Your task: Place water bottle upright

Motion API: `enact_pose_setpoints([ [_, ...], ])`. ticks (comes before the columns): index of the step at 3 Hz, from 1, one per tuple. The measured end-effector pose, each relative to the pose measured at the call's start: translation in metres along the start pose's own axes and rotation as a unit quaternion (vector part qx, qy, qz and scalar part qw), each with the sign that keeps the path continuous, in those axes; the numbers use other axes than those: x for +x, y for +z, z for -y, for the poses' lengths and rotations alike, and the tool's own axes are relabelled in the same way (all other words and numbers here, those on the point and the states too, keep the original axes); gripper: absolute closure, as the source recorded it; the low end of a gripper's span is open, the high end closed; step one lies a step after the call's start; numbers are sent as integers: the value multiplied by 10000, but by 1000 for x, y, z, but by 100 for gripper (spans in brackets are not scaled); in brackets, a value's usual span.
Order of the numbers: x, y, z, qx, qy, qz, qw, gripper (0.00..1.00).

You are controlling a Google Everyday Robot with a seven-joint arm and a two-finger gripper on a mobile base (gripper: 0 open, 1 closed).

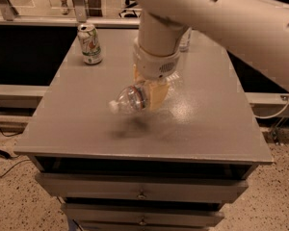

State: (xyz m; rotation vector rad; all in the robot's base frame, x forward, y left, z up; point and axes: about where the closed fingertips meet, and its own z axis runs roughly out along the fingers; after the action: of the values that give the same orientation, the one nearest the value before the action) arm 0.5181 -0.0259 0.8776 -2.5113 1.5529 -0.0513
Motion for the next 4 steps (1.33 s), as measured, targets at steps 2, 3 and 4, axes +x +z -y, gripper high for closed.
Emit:
enact_pose_setpoints([
  [2, 45, -91, 51, 765, 1730, 1577, 9692, 100],
  [3, 56, -129, 64, 1452, 2307, 2422, 9312, 100],
  [4, 65, -152, 61, 2084, 2873, 3522, 8660, 100],
])
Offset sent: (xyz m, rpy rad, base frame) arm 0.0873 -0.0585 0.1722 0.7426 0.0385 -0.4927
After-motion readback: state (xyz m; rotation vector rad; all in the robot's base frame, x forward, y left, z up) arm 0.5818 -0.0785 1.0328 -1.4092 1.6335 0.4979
